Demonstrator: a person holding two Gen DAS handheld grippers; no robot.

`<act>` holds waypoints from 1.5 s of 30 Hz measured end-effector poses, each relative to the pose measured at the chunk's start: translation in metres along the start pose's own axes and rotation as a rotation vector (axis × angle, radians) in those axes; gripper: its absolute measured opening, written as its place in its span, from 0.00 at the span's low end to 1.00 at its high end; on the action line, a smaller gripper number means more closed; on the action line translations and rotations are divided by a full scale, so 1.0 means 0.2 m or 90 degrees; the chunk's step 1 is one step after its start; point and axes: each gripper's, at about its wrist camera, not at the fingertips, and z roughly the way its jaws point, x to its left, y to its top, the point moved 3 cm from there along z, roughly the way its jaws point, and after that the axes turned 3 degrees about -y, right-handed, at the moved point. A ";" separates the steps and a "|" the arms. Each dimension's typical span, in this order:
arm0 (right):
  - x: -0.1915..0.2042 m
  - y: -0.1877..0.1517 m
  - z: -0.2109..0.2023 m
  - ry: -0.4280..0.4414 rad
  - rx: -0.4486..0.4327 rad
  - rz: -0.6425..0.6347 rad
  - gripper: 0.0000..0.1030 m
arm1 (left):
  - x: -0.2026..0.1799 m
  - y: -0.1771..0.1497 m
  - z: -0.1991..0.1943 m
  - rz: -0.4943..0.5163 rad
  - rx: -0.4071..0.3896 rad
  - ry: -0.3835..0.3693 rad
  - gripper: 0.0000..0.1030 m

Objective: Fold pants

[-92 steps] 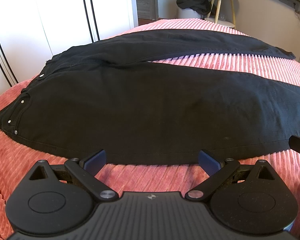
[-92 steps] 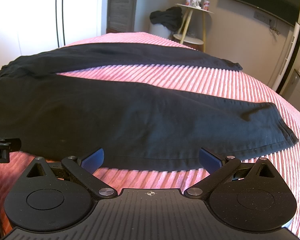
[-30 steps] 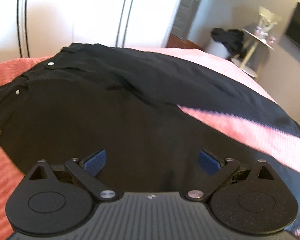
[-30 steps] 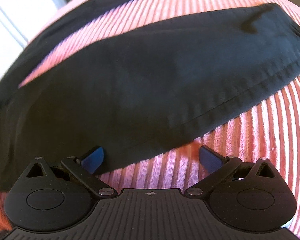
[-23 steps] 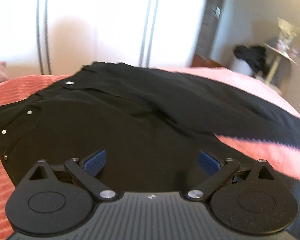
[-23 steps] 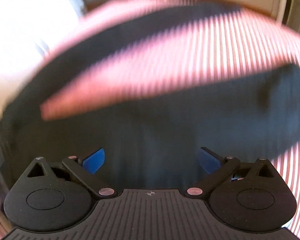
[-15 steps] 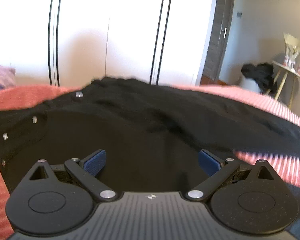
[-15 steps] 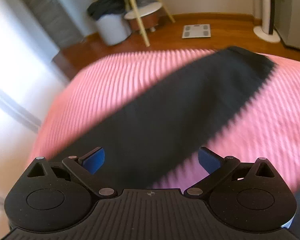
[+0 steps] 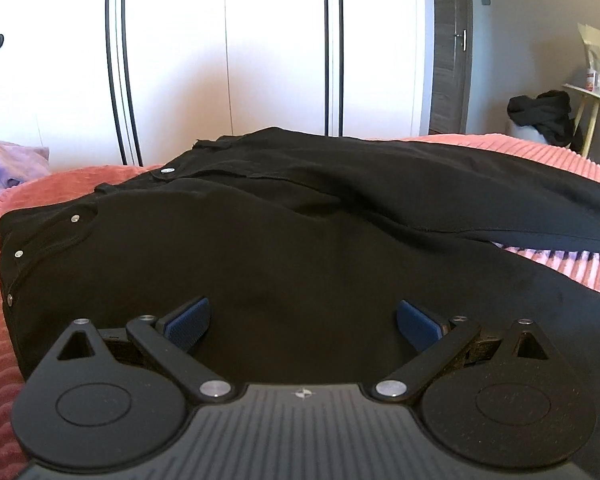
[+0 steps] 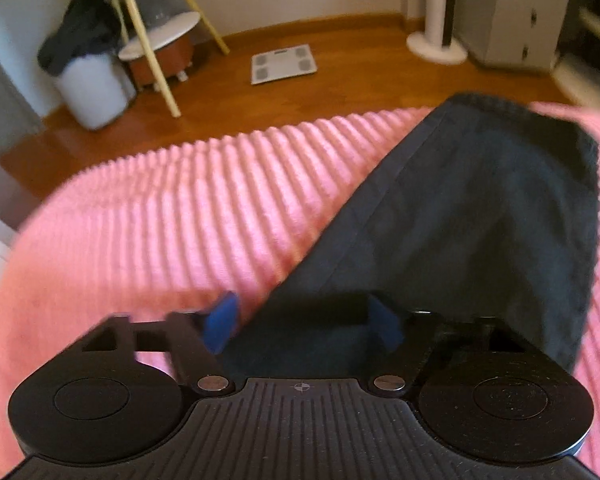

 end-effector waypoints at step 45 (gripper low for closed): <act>-1.18 -0.89 -0.53 0.278 -0.243 -0.090 0.27 | -0.51 0.86 1.04 -0.226 0.249 -0.296 0.61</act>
